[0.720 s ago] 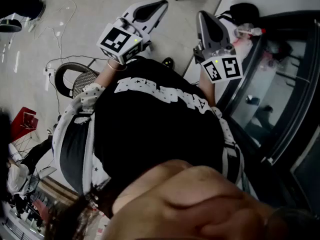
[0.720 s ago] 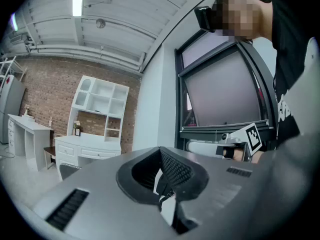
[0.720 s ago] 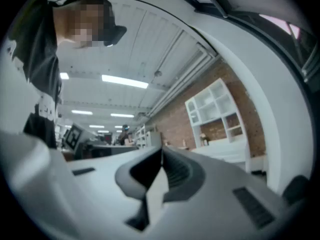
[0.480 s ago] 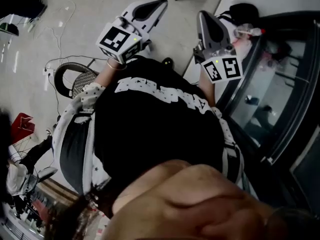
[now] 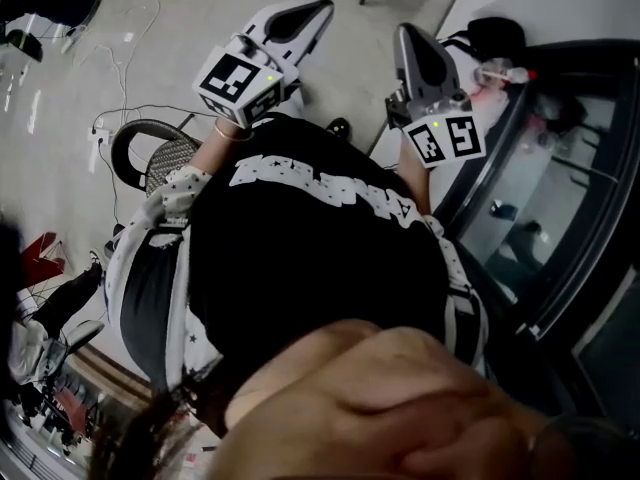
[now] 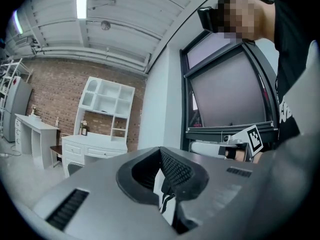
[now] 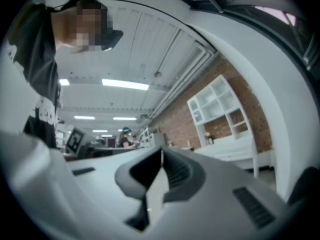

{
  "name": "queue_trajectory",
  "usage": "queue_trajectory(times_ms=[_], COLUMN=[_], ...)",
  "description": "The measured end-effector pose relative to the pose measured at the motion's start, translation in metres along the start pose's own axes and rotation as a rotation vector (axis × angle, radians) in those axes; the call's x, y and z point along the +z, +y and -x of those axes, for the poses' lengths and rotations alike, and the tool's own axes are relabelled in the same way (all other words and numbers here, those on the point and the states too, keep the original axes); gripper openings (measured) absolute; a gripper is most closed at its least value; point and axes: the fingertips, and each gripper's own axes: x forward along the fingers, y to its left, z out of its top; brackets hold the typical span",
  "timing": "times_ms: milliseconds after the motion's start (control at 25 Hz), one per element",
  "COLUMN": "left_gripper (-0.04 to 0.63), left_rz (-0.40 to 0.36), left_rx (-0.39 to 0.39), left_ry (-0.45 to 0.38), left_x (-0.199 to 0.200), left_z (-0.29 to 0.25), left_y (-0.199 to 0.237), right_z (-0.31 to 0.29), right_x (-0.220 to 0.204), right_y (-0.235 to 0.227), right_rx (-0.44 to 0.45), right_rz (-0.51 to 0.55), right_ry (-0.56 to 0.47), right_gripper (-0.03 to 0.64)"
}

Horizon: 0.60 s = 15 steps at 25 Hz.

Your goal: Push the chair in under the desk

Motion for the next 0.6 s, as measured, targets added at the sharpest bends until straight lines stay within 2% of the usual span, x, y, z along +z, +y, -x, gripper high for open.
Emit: queue_trajectory(times_ms=[320, 600], left_gripper=[0.034, 0.034], left_rz=[0.016, 0.031], left_rx=[0.034, 0.020], left_ry=[-0.002, -0.011], left_x=[0.004, 0.006], left_z=[0.009, -0.002], left_y=[0.035, 0.056], right_z=[-0.032, -0.048], right_x=[-0.002, -0.003], right_y=[0.005, -0.005], right_rx=[0.018, -0.003], right_rz=[0.001, 0.012], right_ry=[0.008, 0.029], right_gripper=[0.032, 0.032])
